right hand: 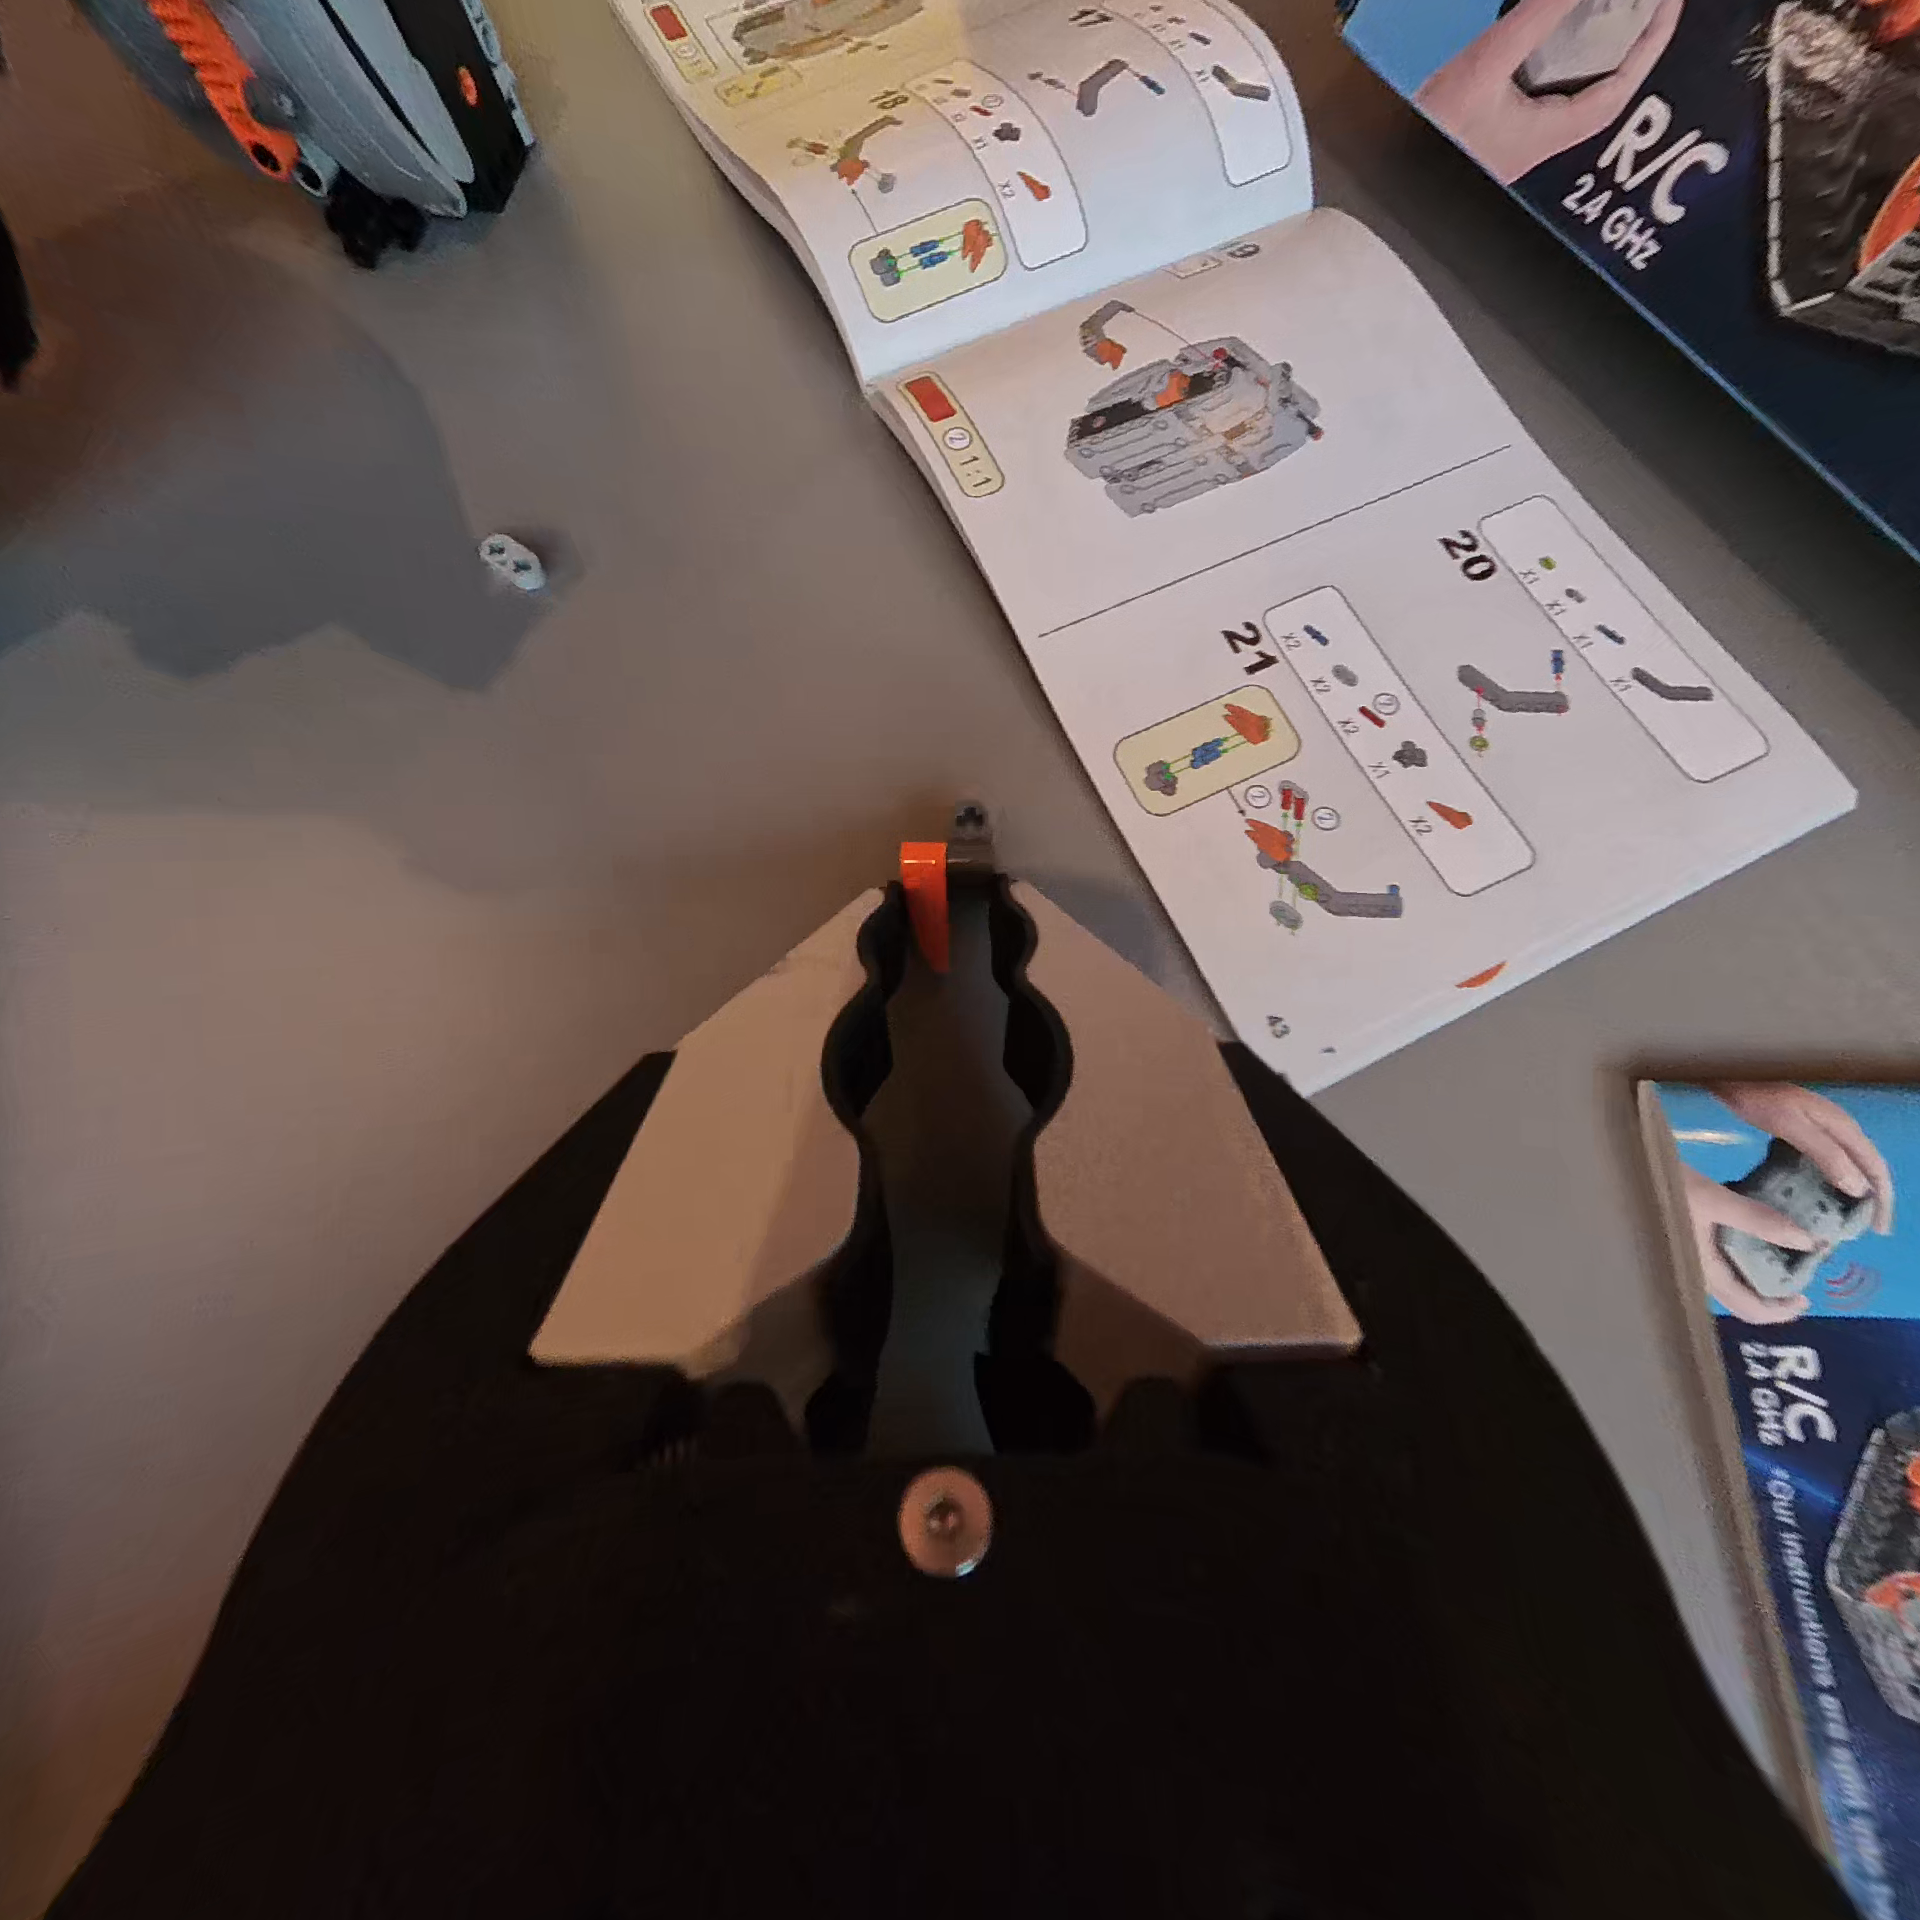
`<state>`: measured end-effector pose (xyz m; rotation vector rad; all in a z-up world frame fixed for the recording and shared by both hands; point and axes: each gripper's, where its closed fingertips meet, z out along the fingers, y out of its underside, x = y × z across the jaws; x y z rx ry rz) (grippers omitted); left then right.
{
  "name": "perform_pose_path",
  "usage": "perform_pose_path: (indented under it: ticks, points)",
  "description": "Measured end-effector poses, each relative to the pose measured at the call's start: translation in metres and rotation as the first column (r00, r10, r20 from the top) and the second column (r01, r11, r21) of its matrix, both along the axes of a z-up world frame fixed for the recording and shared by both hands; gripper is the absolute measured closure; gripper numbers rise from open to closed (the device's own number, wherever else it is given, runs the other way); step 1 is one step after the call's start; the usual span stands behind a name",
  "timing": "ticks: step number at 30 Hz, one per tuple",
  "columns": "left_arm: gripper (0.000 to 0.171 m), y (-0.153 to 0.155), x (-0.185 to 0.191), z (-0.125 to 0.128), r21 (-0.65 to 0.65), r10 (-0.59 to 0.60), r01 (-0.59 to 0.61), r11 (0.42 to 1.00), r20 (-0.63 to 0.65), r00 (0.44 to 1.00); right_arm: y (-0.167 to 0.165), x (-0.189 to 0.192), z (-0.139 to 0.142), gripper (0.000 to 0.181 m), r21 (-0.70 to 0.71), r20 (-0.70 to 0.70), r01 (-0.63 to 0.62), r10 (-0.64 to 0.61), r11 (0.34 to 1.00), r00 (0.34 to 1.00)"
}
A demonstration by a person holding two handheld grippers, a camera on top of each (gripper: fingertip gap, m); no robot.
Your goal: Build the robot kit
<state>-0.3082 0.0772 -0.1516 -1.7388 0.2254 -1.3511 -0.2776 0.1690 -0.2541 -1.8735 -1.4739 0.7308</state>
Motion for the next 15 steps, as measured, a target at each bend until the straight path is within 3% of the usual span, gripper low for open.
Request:
perform_pose_path:
  ticks: [4,10,15]
  points:
    - [0.166,-0.002,0.011,-0.013,-0.058,-0.042,0.040,0.998,-0.031,0.999,-0.012,-0.001,0.000,0.165,-0.044,0.004,-0.021,0.021,0.999,1.000]
    - [0.166,0.001,0.008,-0.014,-0.064,-0.020,0.018,0.998,-0.036,0.999,-0.031,0.002,0.001,0.154,-0.049,0.038,-0.102,0.104,0.994,0.994]
    - [0.166,0.003,-0.001,-0.009,-0.061,0.012,-0.013,0.998,-0.006,1.000,-0.034,0.002,0.008,0.149,-0.070,0.047,-0.087,0.091,0.994,0.995]
